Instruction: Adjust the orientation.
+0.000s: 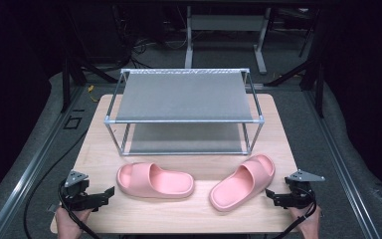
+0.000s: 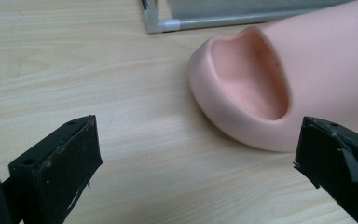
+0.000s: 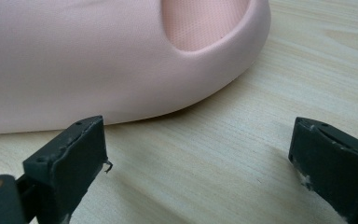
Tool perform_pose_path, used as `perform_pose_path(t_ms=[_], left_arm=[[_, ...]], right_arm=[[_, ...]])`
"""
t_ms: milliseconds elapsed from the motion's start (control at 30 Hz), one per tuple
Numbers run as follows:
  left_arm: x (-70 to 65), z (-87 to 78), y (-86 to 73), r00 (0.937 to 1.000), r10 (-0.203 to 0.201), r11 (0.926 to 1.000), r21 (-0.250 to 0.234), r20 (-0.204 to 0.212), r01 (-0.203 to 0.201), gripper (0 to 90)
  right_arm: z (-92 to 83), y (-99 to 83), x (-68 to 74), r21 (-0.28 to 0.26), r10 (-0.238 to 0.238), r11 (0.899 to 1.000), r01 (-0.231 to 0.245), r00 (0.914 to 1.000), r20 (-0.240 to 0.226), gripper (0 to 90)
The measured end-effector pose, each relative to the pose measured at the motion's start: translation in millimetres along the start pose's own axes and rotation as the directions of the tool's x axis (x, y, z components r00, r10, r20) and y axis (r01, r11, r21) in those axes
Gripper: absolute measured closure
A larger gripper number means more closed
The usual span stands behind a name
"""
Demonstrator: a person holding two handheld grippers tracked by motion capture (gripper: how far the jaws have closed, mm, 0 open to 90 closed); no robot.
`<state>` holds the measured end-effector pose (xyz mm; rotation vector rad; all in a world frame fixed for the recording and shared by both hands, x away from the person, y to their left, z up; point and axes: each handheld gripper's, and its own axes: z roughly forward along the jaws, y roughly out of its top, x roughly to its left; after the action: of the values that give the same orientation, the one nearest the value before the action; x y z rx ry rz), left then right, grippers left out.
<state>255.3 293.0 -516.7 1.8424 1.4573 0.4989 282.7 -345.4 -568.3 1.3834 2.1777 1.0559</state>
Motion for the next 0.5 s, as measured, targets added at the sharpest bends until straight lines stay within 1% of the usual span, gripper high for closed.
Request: perform_pose_path(t_ms=[67, 100, 133, 167, 233, 267, 333, 400, 500], left_arm=[[-4.3, -1.9, 4.5, 1.0, 0.001, 1.0, -0.005, 0.003, -0.001, 0.0], [-4.3, -1.9, 4.5, 1.0, 0.001, 1.0, -0.005, 0.003, -0.001, 0.0], [-6.7, -2.1, 6.3, 1.0, 0.002, 0.9999, -0.013, 0.006, -0.002, 0.0], [-9.5, -3.0, 8.1, 1.0, 0.003, 0.9998, -0.018, 0.007, -0.003, 0.0], [-17.3, -4.6, 13.3, 1.0, -0.002, 0.9996, -0.028, 0.008, 0.002, 0.1], [-17.3, -4.6, 13.3, 1.0, -0.002, 0.9996, -0.028, 0.008, 0.002, 0.1], [-24.7, -3.4, 17.1, 0.9998, -0.001, 0.9993, -0.037, 0.018, 0.002, 0.1], [-31.7, -0.3, 21.4, 0.9995, 0.014, 0.9995, -0.028, 0.027, -0.013, 0.1], [-41.7, 6.1, 28.1, 0.9988, 0.033, 0.9993, -0.016, 0.036, -0.032, 0.1]], right_arm=[[0.1, 0.2, -0.2, 0.008, 0.001, 1.0, -0.001, 1.0, -0.003, 4.0], [0.1, 0.2, -0.2, 0.008, 0.001, 1.0, -0.001, 1.0, -0.003, 4.0], [0.3, 0.3, -0.2, 0.012, 0.001, 1.0, -0.001, 1.0, -0.002, 4.0], [-0.3, 0.7, -0.4, 0.024, -0.002, 1.0, 0.002, 1.0, -0.001, 4.1], [0.7, 0.3, -0.4, 0.011, 0.001, 1.0, -0.001, 1.0, -0.004, 4.2], [0.7, 0.3, -0.4, 0.011, 0.001, 1.0, -0.001, 1.0, -0.004, 4.2], [1.0, 0.3, -0.5, 0.014, 0.001, 1.0, -0.001, 1.0, -0.003, 4.1], [0.3, 0.5, -1.0, 0.022, 0.003, 1.0, -0.003, 1.0, -0.008, 4.2], [0.2, 0.4, -1.7, 0.017, 0.012, 1.0, -0.012, 0.9999, -0.011, 4.2]])
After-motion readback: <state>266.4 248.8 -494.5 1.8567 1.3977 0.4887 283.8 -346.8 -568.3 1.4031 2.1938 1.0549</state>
